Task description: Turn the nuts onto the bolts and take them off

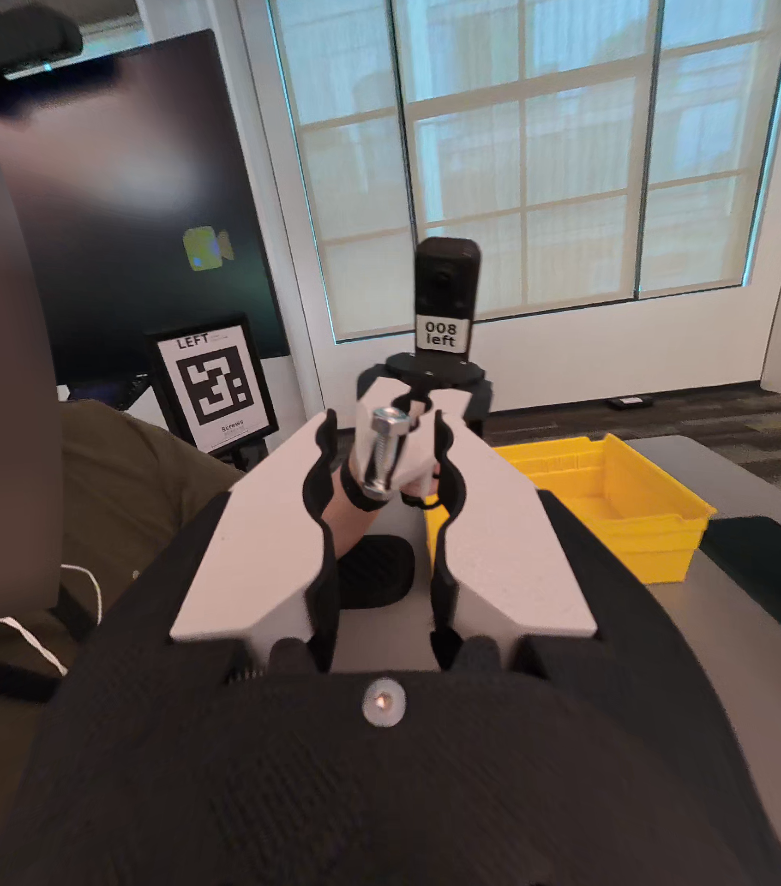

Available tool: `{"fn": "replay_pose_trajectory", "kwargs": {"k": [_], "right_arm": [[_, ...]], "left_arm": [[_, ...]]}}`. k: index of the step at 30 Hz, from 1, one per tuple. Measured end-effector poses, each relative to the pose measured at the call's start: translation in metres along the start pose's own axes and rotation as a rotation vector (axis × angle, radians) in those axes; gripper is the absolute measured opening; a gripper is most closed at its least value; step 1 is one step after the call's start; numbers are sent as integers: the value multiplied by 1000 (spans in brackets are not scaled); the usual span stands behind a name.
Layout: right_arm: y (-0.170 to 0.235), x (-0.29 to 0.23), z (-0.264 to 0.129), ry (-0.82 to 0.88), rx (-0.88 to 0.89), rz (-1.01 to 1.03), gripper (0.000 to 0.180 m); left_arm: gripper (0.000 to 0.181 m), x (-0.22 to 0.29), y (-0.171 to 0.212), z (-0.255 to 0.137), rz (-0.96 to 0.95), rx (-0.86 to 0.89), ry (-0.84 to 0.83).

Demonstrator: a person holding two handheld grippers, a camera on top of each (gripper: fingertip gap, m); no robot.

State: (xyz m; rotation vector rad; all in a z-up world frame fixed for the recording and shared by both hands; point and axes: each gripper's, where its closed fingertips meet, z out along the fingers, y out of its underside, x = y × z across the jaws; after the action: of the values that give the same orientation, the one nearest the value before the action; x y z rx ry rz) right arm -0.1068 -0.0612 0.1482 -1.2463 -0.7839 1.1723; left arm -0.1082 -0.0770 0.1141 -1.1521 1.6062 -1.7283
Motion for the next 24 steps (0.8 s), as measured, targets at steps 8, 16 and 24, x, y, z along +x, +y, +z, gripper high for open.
{"fn": "replay_pose_trajectory", "kwargs": {"k": [8,16,24], "right_arm": [[5,25,-12,67,-8,70,36],[12,-2,7,25,-92,14,41],[10,-11,4,-91,-55,61,17]], "left_arm": [[7,5,2,5,1,-9,21],[7,0,3,6,21,-27,-28],[7,7,7,10,30,-49,-2]]}}
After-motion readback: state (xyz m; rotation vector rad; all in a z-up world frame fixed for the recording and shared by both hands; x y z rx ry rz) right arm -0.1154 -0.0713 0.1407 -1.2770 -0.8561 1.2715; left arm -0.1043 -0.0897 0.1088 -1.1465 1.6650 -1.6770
